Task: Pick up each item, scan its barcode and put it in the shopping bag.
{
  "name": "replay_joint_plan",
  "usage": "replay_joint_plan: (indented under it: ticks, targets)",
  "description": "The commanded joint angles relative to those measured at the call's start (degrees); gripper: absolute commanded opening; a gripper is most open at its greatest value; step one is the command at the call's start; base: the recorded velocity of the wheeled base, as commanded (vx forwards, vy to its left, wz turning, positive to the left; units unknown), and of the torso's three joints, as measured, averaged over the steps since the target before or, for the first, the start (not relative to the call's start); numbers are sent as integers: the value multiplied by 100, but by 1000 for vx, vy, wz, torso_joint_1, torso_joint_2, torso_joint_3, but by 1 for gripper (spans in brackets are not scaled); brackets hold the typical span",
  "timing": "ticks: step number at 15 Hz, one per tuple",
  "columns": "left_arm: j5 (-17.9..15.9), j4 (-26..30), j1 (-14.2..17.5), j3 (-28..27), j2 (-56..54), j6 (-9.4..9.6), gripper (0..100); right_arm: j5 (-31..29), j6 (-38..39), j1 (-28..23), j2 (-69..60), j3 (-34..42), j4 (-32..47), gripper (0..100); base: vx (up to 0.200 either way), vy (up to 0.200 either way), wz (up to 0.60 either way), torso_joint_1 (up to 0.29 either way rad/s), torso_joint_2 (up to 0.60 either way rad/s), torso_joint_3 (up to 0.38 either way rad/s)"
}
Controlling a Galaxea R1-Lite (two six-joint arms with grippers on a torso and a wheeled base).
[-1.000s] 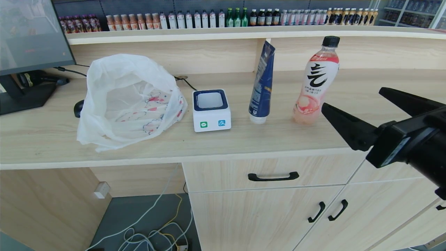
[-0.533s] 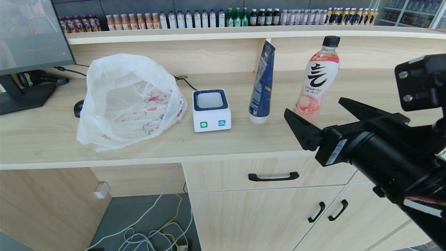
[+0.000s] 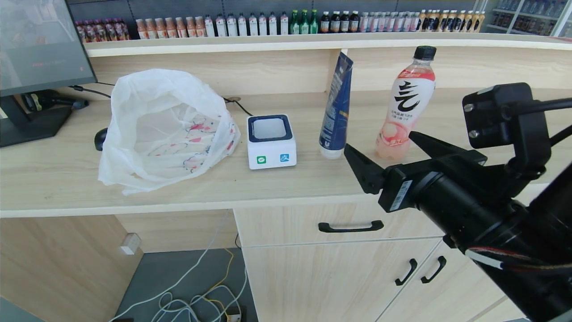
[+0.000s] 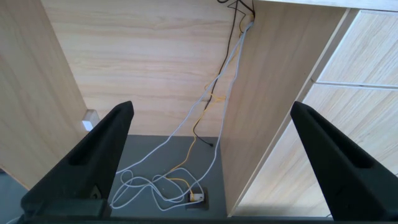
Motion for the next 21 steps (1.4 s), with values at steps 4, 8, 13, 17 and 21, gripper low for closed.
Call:
replay_joint_plan:
  ticks: [4, 8, 13, 17, 21]
  targets:
    - [1, 0, 4, 0, -1, -4, 100, 175, 21, -195, 705, -274, -481, 100, 0, 0, 0, 0, 0, 0]
    - [1, 0, 4, 0, -1, -4, 100, 280, 12, -486, 933, -617, -525, 100, 0, 0, 0, 0, 0, 0]
    - [1, 0, 4, 0, -1, -4, 100, 605, -181, -653, 1127, -1223, -314, 100, 0, 0, 0, 0, 0, 0]
    - [1, 0, 4, 0, -1, -4, 100, 623, -181, -653, 1399, -1680, -244, 100, 0, 0, 0, 0, 0, 0]
    - [1, 0, 4, 0, -1, -4, 100, 623, -172, -653, 1768, -2287, -244, 100, 0, 0, 0, 0, 0, 0]
